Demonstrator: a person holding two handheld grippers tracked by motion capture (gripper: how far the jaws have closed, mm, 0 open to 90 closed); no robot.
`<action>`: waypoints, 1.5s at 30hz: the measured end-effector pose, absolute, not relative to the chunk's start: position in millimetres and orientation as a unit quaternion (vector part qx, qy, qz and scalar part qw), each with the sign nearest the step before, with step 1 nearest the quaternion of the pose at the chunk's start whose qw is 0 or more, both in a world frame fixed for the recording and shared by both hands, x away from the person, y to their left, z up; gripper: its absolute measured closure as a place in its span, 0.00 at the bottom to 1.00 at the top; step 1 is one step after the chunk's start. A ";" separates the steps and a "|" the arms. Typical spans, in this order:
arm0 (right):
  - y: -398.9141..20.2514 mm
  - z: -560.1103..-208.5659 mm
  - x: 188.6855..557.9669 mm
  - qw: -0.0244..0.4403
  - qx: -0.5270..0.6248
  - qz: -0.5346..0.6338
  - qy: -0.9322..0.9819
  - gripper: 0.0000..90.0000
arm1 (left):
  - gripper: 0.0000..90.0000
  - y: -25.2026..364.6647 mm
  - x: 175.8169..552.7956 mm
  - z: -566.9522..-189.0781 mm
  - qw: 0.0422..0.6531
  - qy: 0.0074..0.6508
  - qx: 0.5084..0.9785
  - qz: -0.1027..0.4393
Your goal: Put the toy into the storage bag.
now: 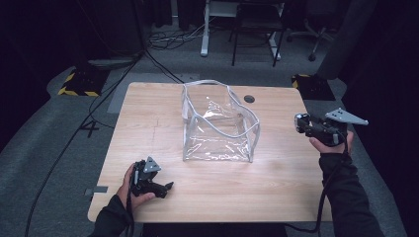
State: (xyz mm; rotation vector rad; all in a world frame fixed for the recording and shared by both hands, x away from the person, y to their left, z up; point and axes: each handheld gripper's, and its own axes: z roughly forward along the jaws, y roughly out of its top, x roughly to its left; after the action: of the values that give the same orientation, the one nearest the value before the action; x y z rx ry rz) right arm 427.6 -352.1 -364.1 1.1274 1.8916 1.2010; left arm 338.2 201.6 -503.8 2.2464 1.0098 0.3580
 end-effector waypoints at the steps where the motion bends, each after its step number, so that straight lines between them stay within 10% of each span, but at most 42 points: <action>1: -350.7 -361.8 428.1 0.313 0.425 0.456 0.716 0.53 | 0.01 201.4 337.7 -503.7 0.319 0.387 0.854 0.135; 45: -313.0 -303.1 441.1 0.307 0.386 0.509 0.706 0.53 | 0.01 201.4 337.9 -503.7 0.320 0.386 0.854 0.136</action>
State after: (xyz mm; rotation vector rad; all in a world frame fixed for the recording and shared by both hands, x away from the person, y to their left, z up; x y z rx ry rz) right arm 441.1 -313.0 -303.1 1.0216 1.8665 1.3462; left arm 337.9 201.4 -503.7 2.2461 1.0151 0.3573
